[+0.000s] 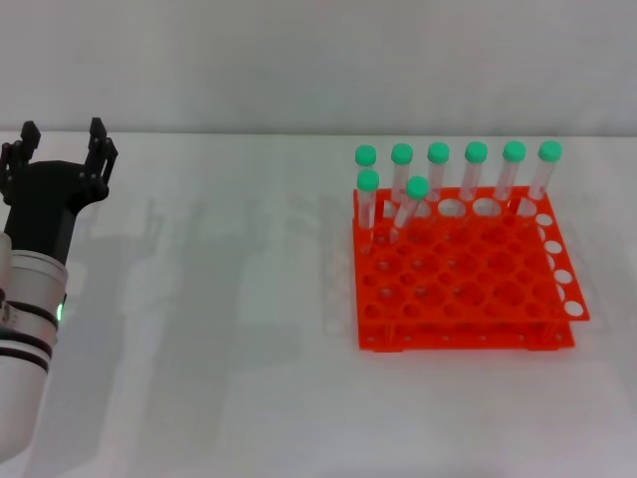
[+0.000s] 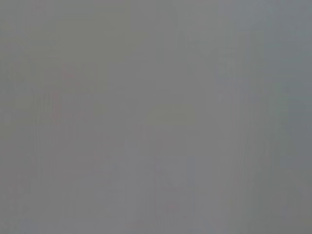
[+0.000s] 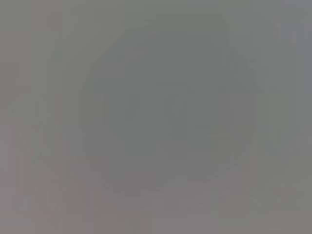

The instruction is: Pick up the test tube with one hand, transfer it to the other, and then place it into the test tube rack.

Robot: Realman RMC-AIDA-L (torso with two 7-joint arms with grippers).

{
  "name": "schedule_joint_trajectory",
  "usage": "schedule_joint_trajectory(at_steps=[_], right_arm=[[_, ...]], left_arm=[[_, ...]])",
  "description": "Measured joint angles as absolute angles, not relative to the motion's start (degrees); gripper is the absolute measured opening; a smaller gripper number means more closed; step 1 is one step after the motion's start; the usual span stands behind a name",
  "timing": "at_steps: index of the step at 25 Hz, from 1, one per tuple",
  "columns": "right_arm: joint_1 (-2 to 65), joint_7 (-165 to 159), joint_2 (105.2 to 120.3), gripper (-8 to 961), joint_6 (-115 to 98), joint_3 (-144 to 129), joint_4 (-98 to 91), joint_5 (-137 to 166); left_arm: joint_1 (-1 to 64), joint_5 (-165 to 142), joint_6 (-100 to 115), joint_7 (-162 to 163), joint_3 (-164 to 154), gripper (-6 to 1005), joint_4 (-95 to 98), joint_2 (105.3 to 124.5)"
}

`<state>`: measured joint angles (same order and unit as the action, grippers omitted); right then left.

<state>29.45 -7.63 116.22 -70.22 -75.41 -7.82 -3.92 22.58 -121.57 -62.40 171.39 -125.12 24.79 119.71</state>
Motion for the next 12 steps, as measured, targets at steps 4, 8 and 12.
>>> schedule_joint_trajectory(at_steps=[4,8,12], right_arm=[[28.95,-6.98,116.21,872,-70.19,-75.36,-7.51,-5.87],[28.8,-6.94,116.19,872,-69.99,-75.32,-6.8,-7.6],[28.47,-7.08,116.19,872,-70.21,-75.36,-6.75,-7.86]], left_arm=[[22.64,-121.49,-62.39,171.69,-125.04,753,24.7,119.71],[23.12,-121.47,-62.17,171.67,-124.93,752,24.58,119.71],[23.2,-121.46,-61.87,171.68,-124.91,752,24.49,119.71]])
